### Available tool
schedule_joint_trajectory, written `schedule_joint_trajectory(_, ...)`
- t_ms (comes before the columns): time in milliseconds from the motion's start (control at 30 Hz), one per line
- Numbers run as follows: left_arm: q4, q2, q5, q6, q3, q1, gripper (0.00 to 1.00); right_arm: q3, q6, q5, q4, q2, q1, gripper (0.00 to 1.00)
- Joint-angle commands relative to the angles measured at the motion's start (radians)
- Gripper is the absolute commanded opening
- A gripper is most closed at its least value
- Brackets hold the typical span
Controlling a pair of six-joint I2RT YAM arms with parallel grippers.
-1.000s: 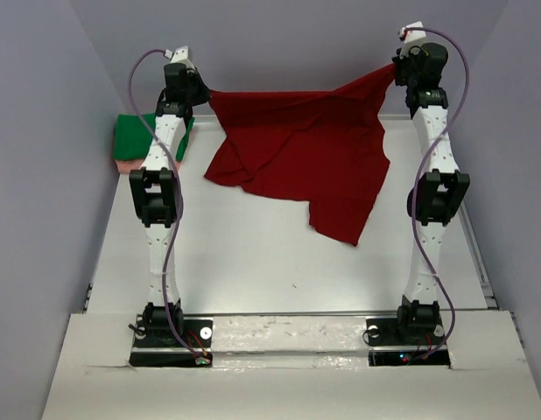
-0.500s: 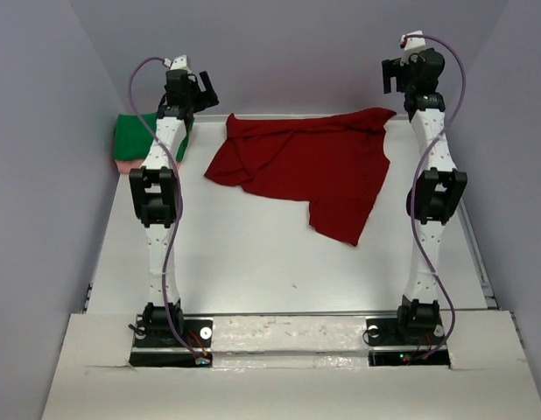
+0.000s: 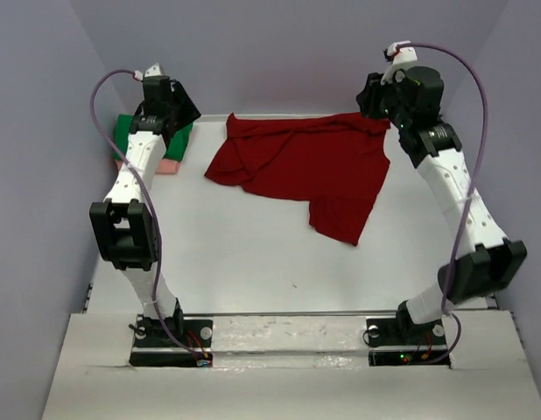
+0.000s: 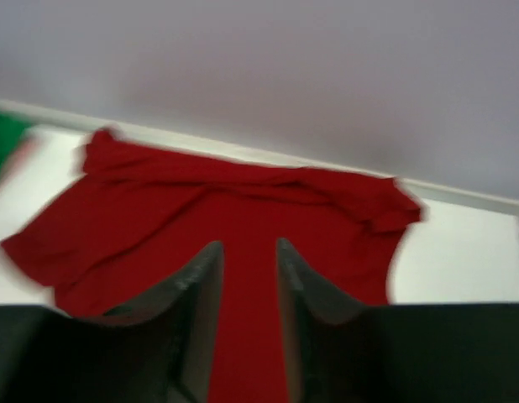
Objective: Fold and stack the t-shirts
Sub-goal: Flatten the tshirt out
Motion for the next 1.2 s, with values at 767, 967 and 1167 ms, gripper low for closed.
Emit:
schedule_joint_trajectory(767,0.231,0.092,0.668,-0.113,-0.445,0.161,0.63,-0.5,0.173,-0.176,-0.123,-0.607,0.121,0.49)
schedule_joint_trajectory(967,0.24,0.161,0.657,-0.133,-0.386,0.165,0.63,-0.498,0.159,-0.176,-0.122,-0.621,0.121,0.49)
schedule_joint_trajectory(1167,0.225,0.2,0.639,-0.141,-0.33,0.168,0.63,-0.509,0.152,-0.174,-0.111,-0.632,0.121,0.49)
